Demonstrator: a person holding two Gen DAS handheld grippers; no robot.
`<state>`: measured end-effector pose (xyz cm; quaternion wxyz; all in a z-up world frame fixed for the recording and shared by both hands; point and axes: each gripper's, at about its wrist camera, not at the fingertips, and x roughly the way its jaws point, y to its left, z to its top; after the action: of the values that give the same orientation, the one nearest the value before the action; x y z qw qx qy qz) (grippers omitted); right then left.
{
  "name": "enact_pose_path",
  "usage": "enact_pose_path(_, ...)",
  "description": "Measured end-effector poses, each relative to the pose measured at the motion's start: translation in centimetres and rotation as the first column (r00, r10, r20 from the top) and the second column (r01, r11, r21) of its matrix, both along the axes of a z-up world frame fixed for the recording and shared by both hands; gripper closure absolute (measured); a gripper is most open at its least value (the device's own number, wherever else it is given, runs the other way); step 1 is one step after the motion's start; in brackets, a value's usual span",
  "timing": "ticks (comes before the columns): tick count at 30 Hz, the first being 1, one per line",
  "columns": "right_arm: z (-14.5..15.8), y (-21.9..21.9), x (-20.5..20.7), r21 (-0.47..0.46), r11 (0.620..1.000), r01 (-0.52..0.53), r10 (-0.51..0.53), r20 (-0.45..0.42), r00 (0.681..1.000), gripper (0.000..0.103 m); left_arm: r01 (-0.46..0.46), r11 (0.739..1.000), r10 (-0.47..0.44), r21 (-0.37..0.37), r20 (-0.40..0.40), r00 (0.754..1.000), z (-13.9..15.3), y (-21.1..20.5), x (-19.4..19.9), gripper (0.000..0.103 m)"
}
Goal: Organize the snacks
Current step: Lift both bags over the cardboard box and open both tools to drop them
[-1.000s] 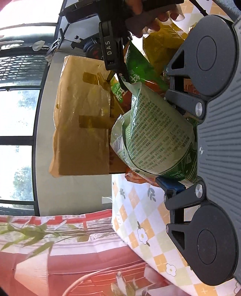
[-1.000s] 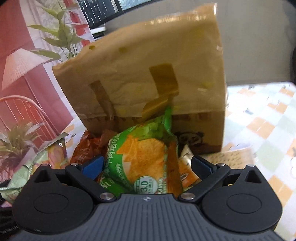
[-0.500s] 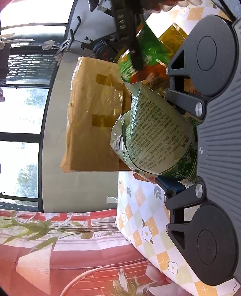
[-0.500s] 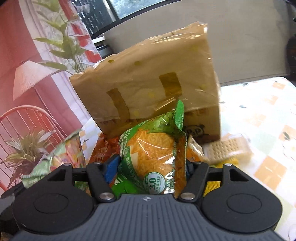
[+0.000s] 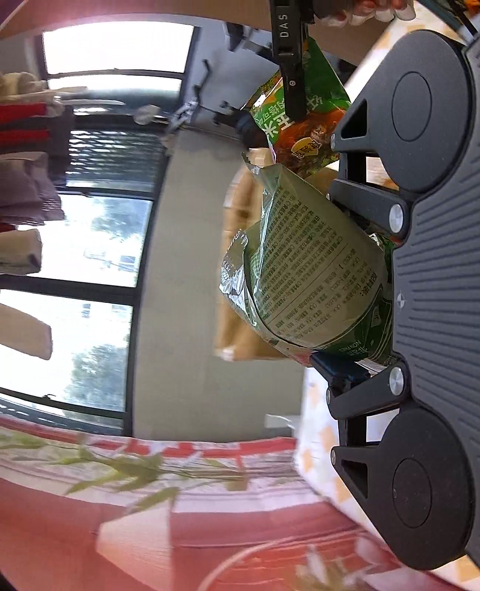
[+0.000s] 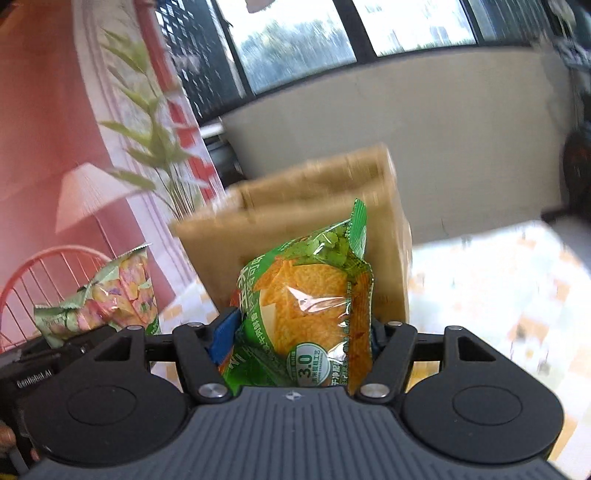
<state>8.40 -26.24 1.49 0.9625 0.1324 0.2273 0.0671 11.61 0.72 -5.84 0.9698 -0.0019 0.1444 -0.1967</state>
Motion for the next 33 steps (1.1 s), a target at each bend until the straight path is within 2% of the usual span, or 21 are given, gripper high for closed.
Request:
enact_pose_path(4, 3.4, -0.8, 2.3, -0.023, 1.000, -0.005, 0.007, 0.066, 0.998, 0.037, 0.031, 0.999, -0.029, -0.033, 0.044, 0.999, 2.9, -0.9, 2.5, 0.037)
enact_pose_path(8, 6.0, -1.2, 5.6, -0.084, 0.996, 0.016, -0.005, 0.128, 0.992, 0.037, 0.056, 0.996, -0.050, -0.069, 0.084, 0.995, 6.0, -2.3, 6.0, 0.037)
enact_pose_path(11, 6.7, -1.3, 8.9, -0.124, 0.992, 0.038, -0.021, 0.140, 0.990, 0.037, 0.098, 0.993, -0.091, -0.068, 0.102, 0.991, 8.0, -3.8, 9.2, 0.037)
enact_pose_path(15, 6.6, -1.4, 12.5, -0.153, 0.986, 0.073, -0.051, 0.143, 0.988, 0.037, 0.094, 0.990, -0.085, -0.108, 0.085, 0.993, 9.6, -6.0, 14.2, 0.037)
enact_pose_path(20, 5.8, -1.5, 15.8, -0.189, 0.976, 0.104, -0.077, 0.144, 0.986, 0.037, 0.066, 0.989, -0.061, -0.129, 0.048, 0.997, 9.3, -8.4, 19.1, 0.037)
enact_pose_path(26, 3.6, -0.8, 18.9, -0.266, 0.959, 0.101, -0.076, 0.104, 0.992, 0.037, 0.064, 0.988, -0.064, -0.138, 0.009, 0.998, 7.5, -10.4, 22.2, 0.037)
enact_pose_path(29, 2.5, -0.6, 20.3, -0.280, 0.955, 0.095, -0.077, 0.075, 0.994, 0.037, 0.038, 0.993, -0.043, -0.112, -0.046, 0.998, 5.9, -11.2, 23.9, 0.036)
enact_pose_path(33, 1.3, -0.3, 21.7, -0.304, 0.949, 0.082, -0.078, 0.025, 0.997, 0.034, -0.012, 0.998, 0.002, -0.060, -0.168, 0.986, 3.7, -11.7, 26.0, 0.032)
